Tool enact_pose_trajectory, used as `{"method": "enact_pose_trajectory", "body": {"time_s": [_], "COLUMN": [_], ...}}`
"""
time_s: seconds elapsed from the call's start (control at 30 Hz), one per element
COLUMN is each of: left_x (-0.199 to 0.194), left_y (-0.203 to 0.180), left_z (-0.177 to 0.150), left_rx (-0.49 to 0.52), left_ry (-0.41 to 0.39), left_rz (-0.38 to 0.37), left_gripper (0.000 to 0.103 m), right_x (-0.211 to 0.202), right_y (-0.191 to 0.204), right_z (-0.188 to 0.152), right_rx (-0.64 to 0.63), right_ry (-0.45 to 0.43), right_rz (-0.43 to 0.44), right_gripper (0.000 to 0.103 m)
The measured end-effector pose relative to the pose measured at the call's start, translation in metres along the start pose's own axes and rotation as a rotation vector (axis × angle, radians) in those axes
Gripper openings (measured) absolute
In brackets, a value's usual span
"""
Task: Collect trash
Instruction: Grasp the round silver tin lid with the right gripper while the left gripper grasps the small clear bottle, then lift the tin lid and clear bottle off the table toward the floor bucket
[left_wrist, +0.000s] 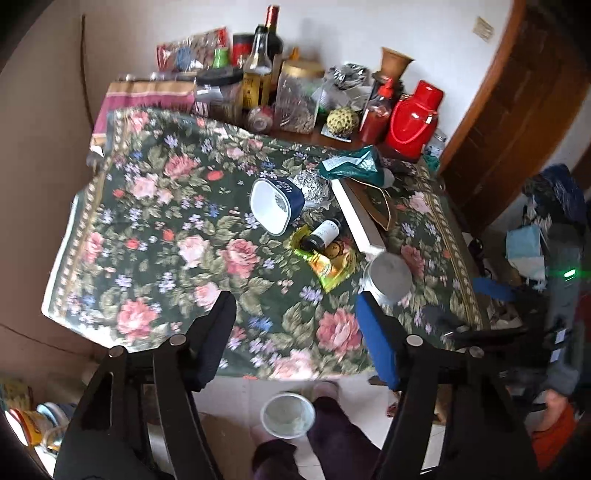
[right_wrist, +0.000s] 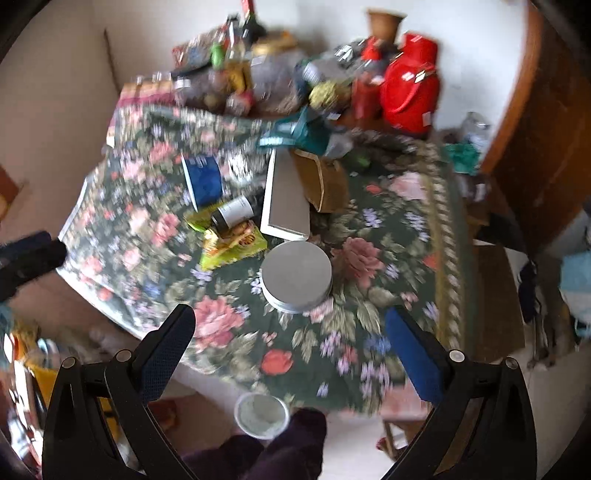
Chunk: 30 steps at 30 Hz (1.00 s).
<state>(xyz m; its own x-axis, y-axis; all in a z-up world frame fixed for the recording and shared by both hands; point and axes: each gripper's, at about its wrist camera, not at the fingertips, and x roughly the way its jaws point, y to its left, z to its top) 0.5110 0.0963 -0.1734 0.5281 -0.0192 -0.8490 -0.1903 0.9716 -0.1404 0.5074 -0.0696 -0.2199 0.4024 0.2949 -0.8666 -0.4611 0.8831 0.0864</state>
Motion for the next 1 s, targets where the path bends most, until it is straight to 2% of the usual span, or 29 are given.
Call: {"method": "enact_pose_trajectory", "body": {"time_s": [0.1,0.27,0.37,0.4,0.47,0.63,0.8,1.0], "left_x": [0.026,0.065,0.087,0.092,0.108,0.14,0.172,0.196], "left_y": [-0.007,-0.011,-0.015,-0.016,-0.019,-0.028,-0.034,-0.046], "left_z": [0.014,0.03,0.037,0.038,0.042,0.051,0.06,0.068], "left_rx": [-0.019,-0.057,-0.041,-0.035,-0.017,0.048,0.099,0.214], "left_ry": [0.028,0.087,0.121,0.129,0.157,0.209,0.257,0.288], "left_rz": [0.026,-0.008,-0.026,-0.031,-0.056,-0.081,-0.073,-0.013], "left_gripper": [0.067,0.067,0.062,0.06,0.055,0.039,0.036,0.036], "right_x": [0.032,0.076,0.091,0.093,0.093,0.086,0.073,0.056], "right_y": [-0.003,-0.005,-0.003,0.0,0.002,-0.004,-0.035,-0.079], "right_z": [0.012,0.024,0.026,0.024,0.023,0.019,0.021,0.026], "right_rx": [-0.037,-0.085,-0.139,-0.162,-0.171,-0.145,-0.07,0.042], "right_ry": [0.058,0.154,0.19,0.194,0.198,0.185,0.177,0.17], "right_rz": [0.017,0.034,0.034,0.034,0.038,0.065,0.074,0.066], "right_gripper": [0.101,0.087,0.078,0.078,0.071,0.07,0.07,0.07]}}
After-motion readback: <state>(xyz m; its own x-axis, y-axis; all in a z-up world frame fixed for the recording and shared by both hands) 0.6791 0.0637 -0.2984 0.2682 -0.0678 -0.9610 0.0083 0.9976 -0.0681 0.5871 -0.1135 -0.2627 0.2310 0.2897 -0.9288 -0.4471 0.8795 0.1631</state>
